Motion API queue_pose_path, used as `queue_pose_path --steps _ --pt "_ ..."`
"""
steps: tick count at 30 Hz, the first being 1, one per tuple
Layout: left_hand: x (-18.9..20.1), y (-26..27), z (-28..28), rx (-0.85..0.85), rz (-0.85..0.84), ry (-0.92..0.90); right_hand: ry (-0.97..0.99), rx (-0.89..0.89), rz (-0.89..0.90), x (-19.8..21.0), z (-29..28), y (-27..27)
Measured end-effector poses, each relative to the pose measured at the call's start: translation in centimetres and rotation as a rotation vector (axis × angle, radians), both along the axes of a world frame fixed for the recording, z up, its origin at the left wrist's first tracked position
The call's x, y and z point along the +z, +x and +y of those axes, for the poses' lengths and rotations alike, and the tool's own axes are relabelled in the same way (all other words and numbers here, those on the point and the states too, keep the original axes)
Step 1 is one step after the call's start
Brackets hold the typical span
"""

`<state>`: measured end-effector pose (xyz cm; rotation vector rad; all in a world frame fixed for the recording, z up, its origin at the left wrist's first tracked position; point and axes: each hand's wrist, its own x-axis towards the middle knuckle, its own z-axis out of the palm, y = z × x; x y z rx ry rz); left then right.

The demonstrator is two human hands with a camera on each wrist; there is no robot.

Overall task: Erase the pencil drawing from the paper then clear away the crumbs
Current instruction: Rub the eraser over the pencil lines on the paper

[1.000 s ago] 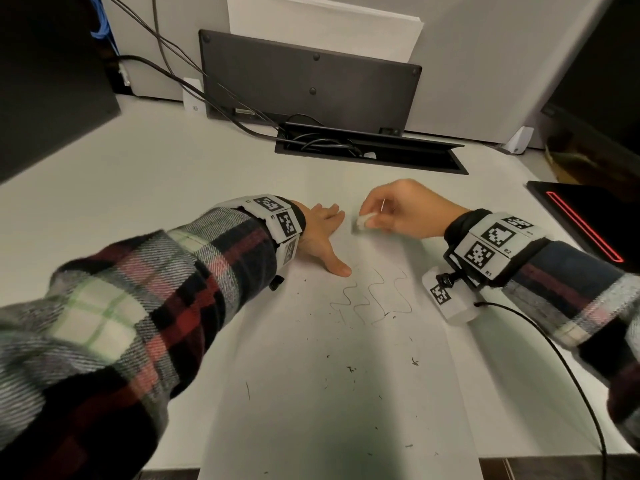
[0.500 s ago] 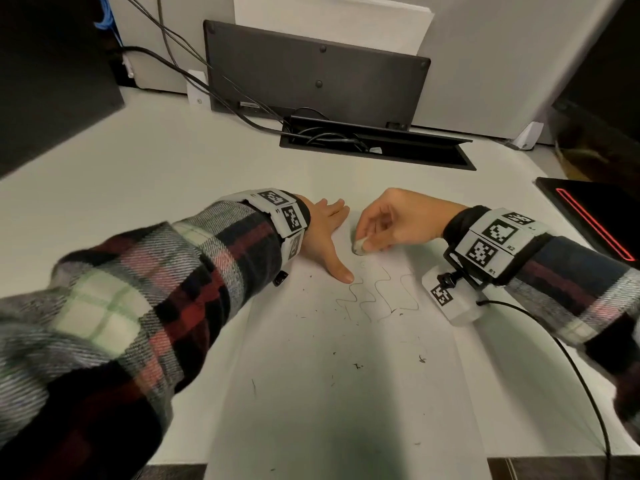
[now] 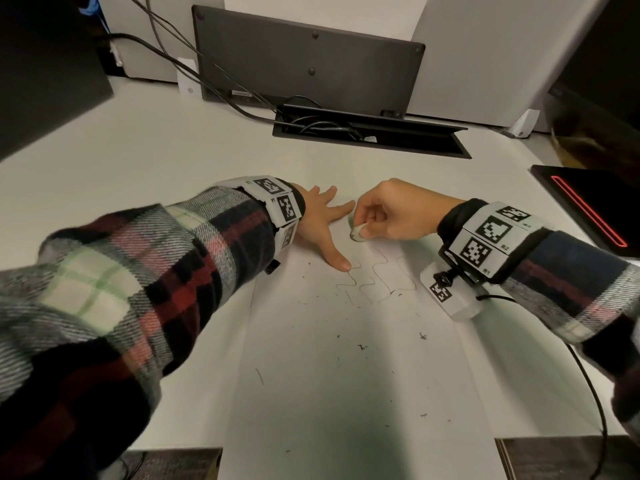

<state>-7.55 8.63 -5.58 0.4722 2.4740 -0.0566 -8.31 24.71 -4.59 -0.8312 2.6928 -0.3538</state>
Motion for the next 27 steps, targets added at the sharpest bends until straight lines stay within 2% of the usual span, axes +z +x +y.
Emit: queue_pose_path --steps 5,9,14,18,23,27 --pt "-0.1 -0.1 0.1 0.001 -0.003 -0.004 -0.038 0.045 -0.112 0.0 0.3 1.2" --pt "0.0 -0.1 0.2 -0.004 0.002 -0.005 0.031 -0.008 0.049 0.1 0.1 0.0" --pt "-0.2 -0.2 0.2 -0.006 0.002 -0.014 -0.019 0.053 -0.103 0.2 0.2 1.2" --pt "-0.1 -0.2 0.3 -0.005 0.009 -0.021 0.037 -0.008 0.044 0.4 0.0 0.1" --pt "-0.1 0.0 0.4 0.017 -0.003 -0.016 0.007 0.079 -0.166 0.3 0.1 1.7" --pt "-0.1 0.3 0.0 0.003 0.017 0.034 -0.125 -0.067 0.026 0.7 1.0 0.2"
